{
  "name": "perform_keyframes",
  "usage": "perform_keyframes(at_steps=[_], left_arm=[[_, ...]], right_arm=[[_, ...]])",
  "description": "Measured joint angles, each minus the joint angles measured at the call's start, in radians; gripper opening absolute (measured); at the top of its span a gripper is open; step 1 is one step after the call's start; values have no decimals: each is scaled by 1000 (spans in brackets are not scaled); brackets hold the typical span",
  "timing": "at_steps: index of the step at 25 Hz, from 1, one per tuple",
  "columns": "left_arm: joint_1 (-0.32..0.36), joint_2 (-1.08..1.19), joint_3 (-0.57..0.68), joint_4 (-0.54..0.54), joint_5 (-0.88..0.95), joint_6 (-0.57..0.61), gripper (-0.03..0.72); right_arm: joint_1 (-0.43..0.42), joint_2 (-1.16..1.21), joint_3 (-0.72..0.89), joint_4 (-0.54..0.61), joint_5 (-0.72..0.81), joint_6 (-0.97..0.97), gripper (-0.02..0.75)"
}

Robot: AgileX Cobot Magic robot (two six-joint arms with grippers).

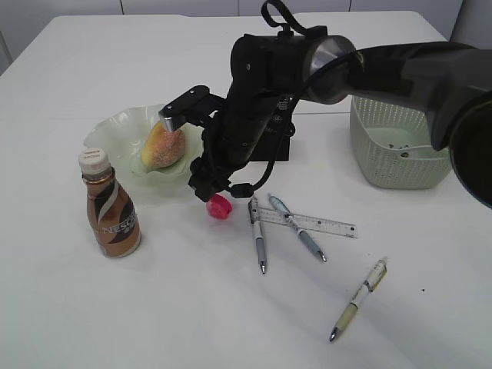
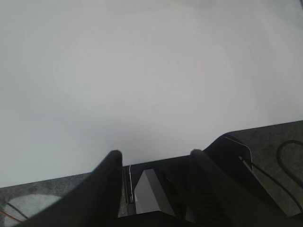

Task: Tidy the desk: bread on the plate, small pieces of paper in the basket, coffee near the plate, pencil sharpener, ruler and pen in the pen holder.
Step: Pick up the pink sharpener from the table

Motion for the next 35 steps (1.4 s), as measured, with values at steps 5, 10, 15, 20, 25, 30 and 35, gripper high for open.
perform_keyframes(at_steps=[5, 10, 15, 20, 25, 30, 35], left_arm=[[0, 0, 0, 0, 0, 0, 334], [0, 0, 0, 0, 0, 0, 334], [0, 0, 0, 0, 0, 0, 334], [0, 0, 0, 0, 0, 0, 334], [0, 0, 0, 0, 0, 0, 334], [0, 0, 0, 0, 0, 0, 334], [0, 0, 0, 0, 0, 0, 334]], right_arm=[[0, 0, 0, 0, 0, 0, 454], [0, 0, 0, 0, 0, -2, 454], [0, 10, 0, 0, 0, -2, 455], [0, 21, 0, -2, -2, -2, 455], [0, 24, 0, -2, -8, -2, 455], [0, 39, 0, -2, -8, -2, 455], [0, 50, 0, -4, -8, -2, 455]])
